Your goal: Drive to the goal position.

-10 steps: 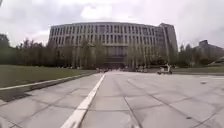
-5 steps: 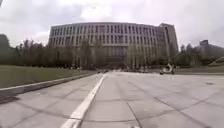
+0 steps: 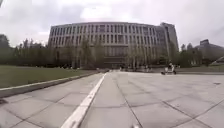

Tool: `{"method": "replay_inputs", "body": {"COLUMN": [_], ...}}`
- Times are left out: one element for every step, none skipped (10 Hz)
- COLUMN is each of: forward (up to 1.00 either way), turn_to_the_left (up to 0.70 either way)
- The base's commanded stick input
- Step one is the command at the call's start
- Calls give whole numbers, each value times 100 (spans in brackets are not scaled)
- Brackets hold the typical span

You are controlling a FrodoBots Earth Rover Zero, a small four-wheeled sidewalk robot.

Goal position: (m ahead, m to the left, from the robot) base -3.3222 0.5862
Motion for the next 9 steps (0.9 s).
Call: {"method": "replay_inputs", "body": {"forward": [70, 70, 70, 70, 70, 70, 70, 70, 70], "turn_to_the_left": [0, 0, 0, 0, 0, 0, 0, 0, 0]}}
